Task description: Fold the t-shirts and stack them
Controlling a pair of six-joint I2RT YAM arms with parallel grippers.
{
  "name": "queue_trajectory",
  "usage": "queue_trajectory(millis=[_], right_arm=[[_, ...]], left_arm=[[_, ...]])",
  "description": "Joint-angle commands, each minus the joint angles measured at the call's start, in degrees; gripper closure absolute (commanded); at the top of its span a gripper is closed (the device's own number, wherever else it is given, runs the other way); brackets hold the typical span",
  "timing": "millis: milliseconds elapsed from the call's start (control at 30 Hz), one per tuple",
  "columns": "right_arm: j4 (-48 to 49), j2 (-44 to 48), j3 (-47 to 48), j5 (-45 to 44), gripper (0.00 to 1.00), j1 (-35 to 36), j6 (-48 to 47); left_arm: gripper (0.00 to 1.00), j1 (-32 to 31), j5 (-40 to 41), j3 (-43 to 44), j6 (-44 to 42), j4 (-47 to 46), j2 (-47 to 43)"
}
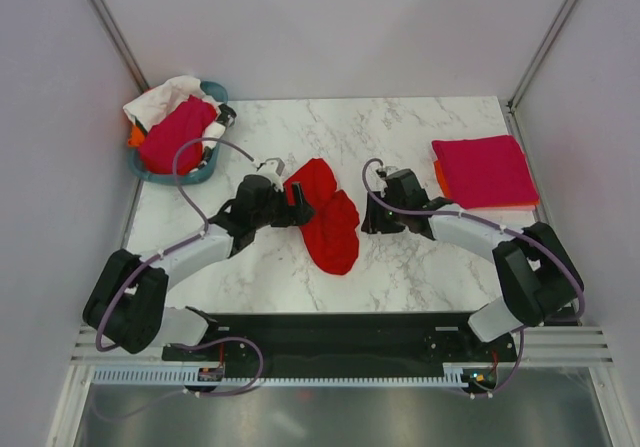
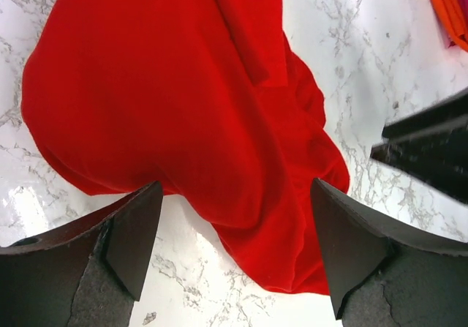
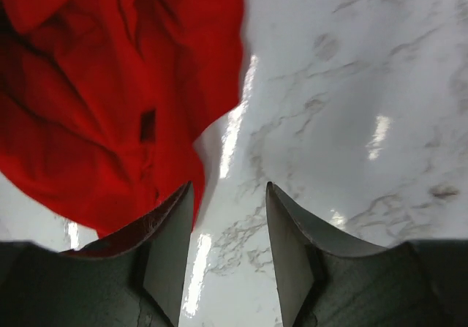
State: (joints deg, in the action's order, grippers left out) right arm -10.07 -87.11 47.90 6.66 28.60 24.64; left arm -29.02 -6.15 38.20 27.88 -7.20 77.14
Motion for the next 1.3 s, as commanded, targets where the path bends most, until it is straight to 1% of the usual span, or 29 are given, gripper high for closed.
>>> queue_trajectory(millis=[0, 200, 300, 333, 367, 433, 500, 533, 567, 600, 633, 667, 700, 733, 767, 800, 833, 867, 900, 933, 967, 1000, 1033, 1100, 1133, 1167, 1200, 1233, 1267], right_arm=[[5.5, -1.1, -1.3, 8.2, 0.48, 2.9, 0.5], [8.7, -1.7, -2.6, 7.6, 0.51, 7.7, 2.7], [8.9, -2.2, -2.6, 6.4, 0.50, 8.6, 2.8], [9.0, -3.2, -2.4, 6.1, 0.49, 8.7, 2.8], [8.9, -3.8, -2.1, 5.7, 0.50, 8.7, 2.9], [9.0, -5.2, -1.7, 5.0, 0.55, 8.8, 3.0], [9.1, -5.4, -1.1, 4.9, 0.61, 8.8, 3.7], [9.2, -5.1, -1.2, 4.9, 0.62, 8.8, 3.9], [9.3, -4.8, -1.2, 4.6, 0.68, 8.8, 4.0], [8.8, -4.0, -1.2, 3.6, 0.73, 8.8, 4.2], [8.1, -3.6, -1.1, 2.3, 0.77, 8.8, 3.9], [7.3, -3.3, -0.3, -1.2, 0.89, 8.7, 3.7], [5.3, -2.9, 0.3, -3.2, 0.97, 8.6, 3.4], [3.9, -2.6, 1.7, -5.5, 1.00, 8.7, 3.5], [2.6, -2.3, 2.4, -10.7, 1.00, 8.6, 3.6], [1.0, -1.1, 2.9, -12.8, 1.00, 8.4, 3.6], [0.7, -0.1, 3.1, -15.2, 1.00, 8.4, 4.1], [0.4, 1.1, 3.0, -19.1, 1.00, 8.3, 4.3], [0.5, 4.0, 2.7, -21.1, 1.00, 8.3, 4.6], [0.6, 5.6, 1.9, -22.9, 1.00, 8.3, 5.0], [0.6, 7.0, 1.2, -24.5, 1.00, 8.3, 5.3], [0.9, 10.3, -0.5, -27.9, 1.00, 8.3, 5.8], [1.2, 11.9, -1.5, -29.6, 1.00, 8.3, 6.3], [1.5, 16.9, -3.9, -34.5, 1.00, 8.3, 7.4], [1.5, 18.6, -6.9, -36.2, 1.00, 8.3, 8.2], [1.6, 20.1, -8.4, -37.8, 1.00, 8.3, 9.5], [1.8, 24.1, -10.0, -39.0, 1.00, 8.3, 10.1], [1.9, 25.9, -13.1, -41.3, 0.96, 8.2, 10.7], [2.1, 27.7, -14.6, -41.9, 0.72, 8.2, 11.5]], left_arm=[[0.11, -0.3, 0.2, 2.8, -3.0, 0.2, 1.7], [0.12, -0.3, 0.1, 5.0, -2.9, 2.5, 5.5], [0.17, -0.2, -0.7, 8.0, -2.1, 6.0, 9.2], [0.29, -0.1, -1.4, 9.3, -2.0, 6.9, 12.2], [0.39, 0.1, -4.0, 11.4, -2.1, 9.5, 13.5], [0.51, 0.4, -4.9, 12.1, -1.8, 10.3, 15.1], [0.63, 0.5, -4.1, 11.4, -1.4, 9.8, 14.3], [0.76, 0.5, -3.3, 11.0, -1.3, 9.7, 13.4], [0.81, 0.5, -1.2, 9.7, -0.9, 9.5, 11.2], [0.84, 0.5, -0.2, 8.9, -0.7, 8.4, 9.9], [0.96, 0.5, 0.6, 8.0, -0.5, 7.7, 8.4], [0.98, 0.5, 2.1, 5.7, -0.2, 7.6, 4.6], [0.98, 0.5, 2.6, 4.4, 0.1, 4.1, 2.9], [0.98, 0.5, 2.7, 3.0, 0.2, 2.2, 0.7], [0.98, 0.5, 1.8, -0.1, 0.6, 0.4, -3.0], [0.98, 0.5, 0.6, -1.9, 0.8, -1.7, -5.3], [0.96, 0.4, -0.7, -3.9, 1.1, -7.4, -7.5], [0.93, 0.3, -2.2, -7.8, 1.6, -10.0, -9.7], [0.91, 0.0, -2.4, -9.7, 1.7, -12.7, -14.5], [0.89, -0.1, -1.9, -12.4, 1.5, -15.1, -16.7], [0.86, -0.2, -0.2, -13.4, 1.0, -15.6, -19.1], [0.78, -0.2, 1.4, -14.8, 0.2, -15.6, -22.6], [0.74, -0.2, 1.4, -14.8, 0.2, -15.6, -24.5], [0.65, -0.2, 4.7, -16.7, 0.1, -15.6, -29.4], [0.55, -0.2, 6.0, -17.4, 0.3, -15.3, -31.0], [0.48, -0.2, 9.7, -18.8, 0.8, -15.1, -32.3], [0.38, -0.2, 11.5, -19.3, 0.9, -14.7, -33.7], [0.17, -0.2, 13.6, -20.8, 1.6, -14.6, -35.3], [0.09, -0.2, 17.0, -21.4, 3.6, -14.9, -35.8]])
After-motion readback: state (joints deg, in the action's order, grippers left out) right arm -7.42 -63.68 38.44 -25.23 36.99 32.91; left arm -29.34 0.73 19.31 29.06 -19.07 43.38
